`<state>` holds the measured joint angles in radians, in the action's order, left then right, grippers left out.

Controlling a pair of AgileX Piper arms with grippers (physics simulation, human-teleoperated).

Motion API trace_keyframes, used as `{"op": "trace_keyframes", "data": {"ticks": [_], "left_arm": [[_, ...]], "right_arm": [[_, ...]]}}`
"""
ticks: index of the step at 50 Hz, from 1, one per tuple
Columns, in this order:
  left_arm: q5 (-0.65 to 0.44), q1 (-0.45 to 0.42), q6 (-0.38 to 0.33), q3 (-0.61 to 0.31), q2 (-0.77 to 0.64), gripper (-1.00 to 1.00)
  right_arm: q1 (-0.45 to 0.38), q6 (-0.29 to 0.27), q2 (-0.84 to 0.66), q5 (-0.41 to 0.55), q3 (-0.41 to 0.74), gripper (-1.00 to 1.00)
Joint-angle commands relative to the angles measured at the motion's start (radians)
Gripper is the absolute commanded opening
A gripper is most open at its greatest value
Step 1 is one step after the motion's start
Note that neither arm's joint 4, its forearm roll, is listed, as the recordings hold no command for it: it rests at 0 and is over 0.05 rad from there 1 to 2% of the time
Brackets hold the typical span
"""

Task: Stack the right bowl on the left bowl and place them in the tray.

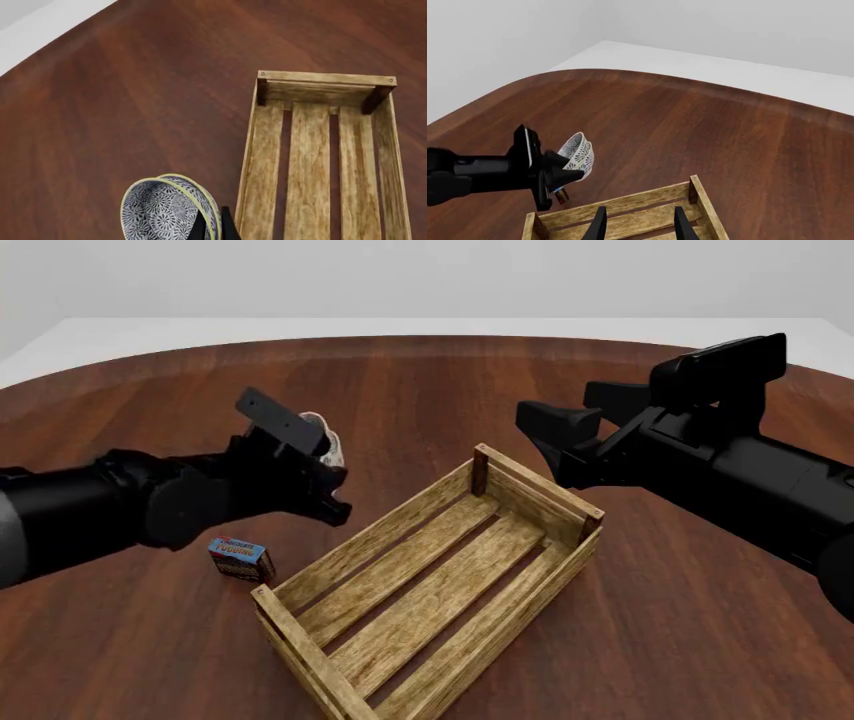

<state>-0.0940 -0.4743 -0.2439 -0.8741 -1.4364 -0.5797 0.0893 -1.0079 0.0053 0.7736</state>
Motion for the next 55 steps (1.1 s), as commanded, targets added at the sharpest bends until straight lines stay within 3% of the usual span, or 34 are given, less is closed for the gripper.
{"op": "trace_keyframes", "data": {"ticks": [1,17,27,55], "left_arm": [[-0.009,-0.028,0.025,-0.030,0.027,-1.00],[-0.022,-0.089,0.016,-0.072,-0.031,-1.00],[0.000,-0.145,0.000,-0.031,-0.029,-1.00],[0.017,-0.229,-0.018,-0.054,-0.106,-1.00]], "right_arm": [[-0.001,0.000,0.000,0.000,0.000,1.00],[-0.001,-0.001,0.000,0.000,0.000,1.00],[-0.001,0.000,0.000,0.000,0.000,1.00],[-0.001,-0.001,0.000,0.000,0.000,1.00]]}}
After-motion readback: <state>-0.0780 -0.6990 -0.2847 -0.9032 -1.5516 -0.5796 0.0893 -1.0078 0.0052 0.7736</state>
